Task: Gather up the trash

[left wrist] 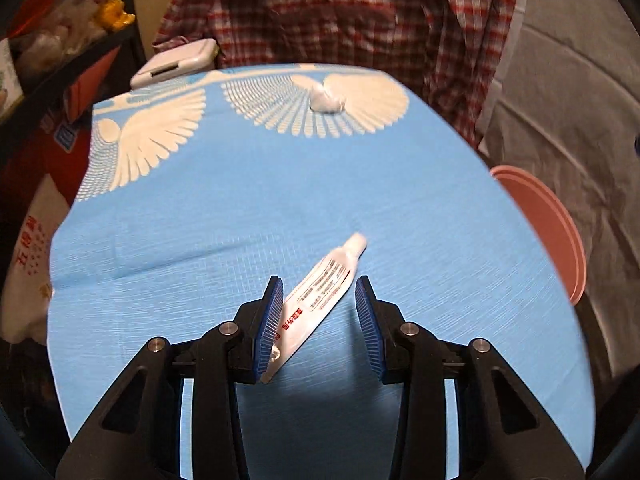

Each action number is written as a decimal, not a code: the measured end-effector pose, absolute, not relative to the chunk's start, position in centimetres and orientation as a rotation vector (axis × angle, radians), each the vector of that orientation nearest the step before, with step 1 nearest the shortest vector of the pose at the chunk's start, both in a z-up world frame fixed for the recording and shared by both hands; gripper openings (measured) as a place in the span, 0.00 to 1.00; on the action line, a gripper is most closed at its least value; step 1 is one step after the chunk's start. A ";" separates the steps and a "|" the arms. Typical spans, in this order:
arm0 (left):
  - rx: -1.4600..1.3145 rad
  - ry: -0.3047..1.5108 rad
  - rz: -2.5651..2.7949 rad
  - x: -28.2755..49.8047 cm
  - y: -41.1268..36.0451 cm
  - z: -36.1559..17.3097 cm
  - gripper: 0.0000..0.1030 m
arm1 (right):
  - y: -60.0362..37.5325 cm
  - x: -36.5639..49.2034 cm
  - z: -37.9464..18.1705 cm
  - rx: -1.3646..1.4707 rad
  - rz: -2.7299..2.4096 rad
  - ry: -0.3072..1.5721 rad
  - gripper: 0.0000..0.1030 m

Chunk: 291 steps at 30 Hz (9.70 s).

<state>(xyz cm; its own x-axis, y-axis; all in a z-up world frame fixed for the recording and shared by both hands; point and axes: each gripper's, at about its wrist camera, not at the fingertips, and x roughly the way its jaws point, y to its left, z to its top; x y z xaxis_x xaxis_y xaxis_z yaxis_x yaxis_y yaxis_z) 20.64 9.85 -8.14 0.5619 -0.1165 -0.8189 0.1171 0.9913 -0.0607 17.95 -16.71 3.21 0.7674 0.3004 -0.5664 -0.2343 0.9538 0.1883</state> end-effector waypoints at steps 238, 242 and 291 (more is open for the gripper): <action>-0.103 0.674 -0.106 3.0 -5.4 1.9 0.92 | -27.0 1.4 3.2 -0.006 -0.041 0.585 0.95; -0.099 0.672 -0.103 3.1 -5.6 2.0 0.92 | -27.0 1.4 3.2 -0.007 -0.041 0.585 0.95; -0.079 0.662 -0.121 2.7 -6.0 2.1 0.92 | -27.6 1.6 3.5 -0.002 -0.043 0.582 0.95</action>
